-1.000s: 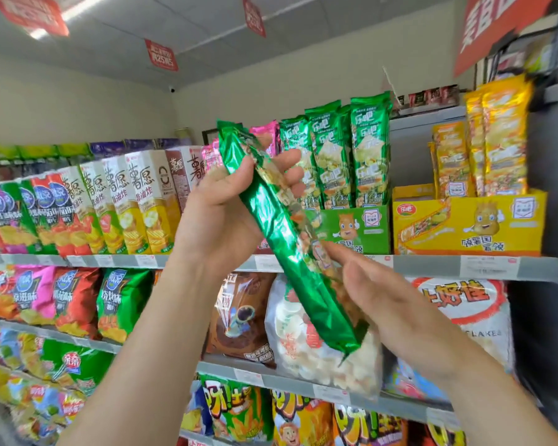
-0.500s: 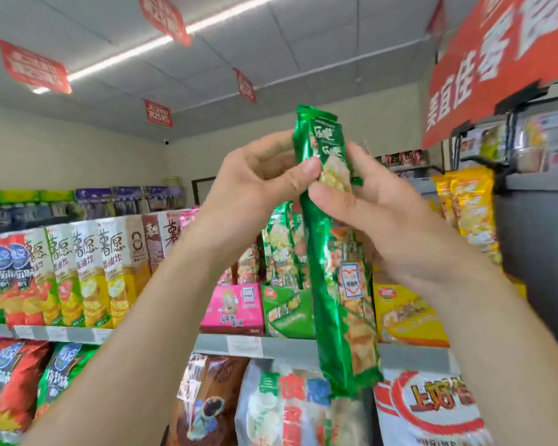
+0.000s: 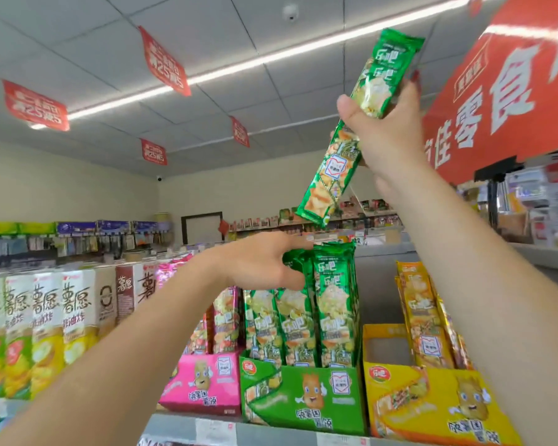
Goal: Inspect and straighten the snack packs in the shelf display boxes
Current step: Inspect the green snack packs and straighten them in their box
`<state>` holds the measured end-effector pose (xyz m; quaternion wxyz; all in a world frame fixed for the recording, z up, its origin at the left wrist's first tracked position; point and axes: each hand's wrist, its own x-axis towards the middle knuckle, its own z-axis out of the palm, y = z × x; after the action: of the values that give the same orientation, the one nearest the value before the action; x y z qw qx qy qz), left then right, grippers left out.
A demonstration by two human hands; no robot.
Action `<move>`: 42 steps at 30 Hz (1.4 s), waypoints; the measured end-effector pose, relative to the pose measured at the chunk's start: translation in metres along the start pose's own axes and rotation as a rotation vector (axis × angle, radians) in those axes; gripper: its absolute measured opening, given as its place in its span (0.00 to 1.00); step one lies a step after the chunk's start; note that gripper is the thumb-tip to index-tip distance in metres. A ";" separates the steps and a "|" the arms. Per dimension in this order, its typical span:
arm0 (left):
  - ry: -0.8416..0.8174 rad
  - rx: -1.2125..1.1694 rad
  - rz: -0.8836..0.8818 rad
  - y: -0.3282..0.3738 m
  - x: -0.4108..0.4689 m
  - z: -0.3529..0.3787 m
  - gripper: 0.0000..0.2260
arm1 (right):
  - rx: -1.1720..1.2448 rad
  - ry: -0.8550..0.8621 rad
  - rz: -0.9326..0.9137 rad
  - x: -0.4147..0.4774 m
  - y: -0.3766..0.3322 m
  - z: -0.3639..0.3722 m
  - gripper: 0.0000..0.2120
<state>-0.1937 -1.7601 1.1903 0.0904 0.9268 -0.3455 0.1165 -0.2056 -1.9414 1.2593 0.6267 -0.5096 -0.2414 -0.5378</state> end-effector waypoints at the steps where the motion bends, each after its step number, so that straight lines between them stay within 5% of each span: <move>1: 0.009 0.013 -0.005 -0.002 0.001 0.002 0.30 | -0.034 0.023 -0.031 0.001 0.005 0.005 0.20; 17: 0.124 -0.020 0.116 -0.025 -0.011 0.009 0.25 | -0.479 -0.449 0.280 -0.022 0.055 0.006 0.13; 21: 0.208 -0.097 0.101 -0.025 -0.007 0.011 0.26 | -0.668 -0.637 0.270 -0.026 0.050 -0.003 0.22; 26: 0.241 -0.075 0.121 -0.026 -0.005 0.014 0.24 | -0.775 -0.751 0.198 -0.032 0.046 -0.003 0.10; 32: 0.318 -0.204 0.091 -0.024 -0.006 0.017 0.31 | -1.012 -0.986 0.264 -0.037 0.043 -0.004 0.19; 38: 0.032 -0.043 0.083 -0.016 -0.006 0.008 0.32 | -1.021 -1.120 0.297 -0.028 0.029 -0.006 0.15; 40: 0.002 0.032 0.046 -0.013 -0.004 0.007 0.32 | -0.999 -1.150 0.258 -0.031 0.025 -0.006 0.21; 42: -0.014 0.026 0.032 -0.013 -0.003 0.007 0.31 | -1.065 -1.287 0.230 -0.033 0.020 -0.006 0.38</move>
<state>-0.1867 -1.7504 1.1819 0.0743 0.9230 -0.3594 0.1160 -0.1985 -1.9343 1.2216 0.0939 -0.9655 -0.2124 -0.1175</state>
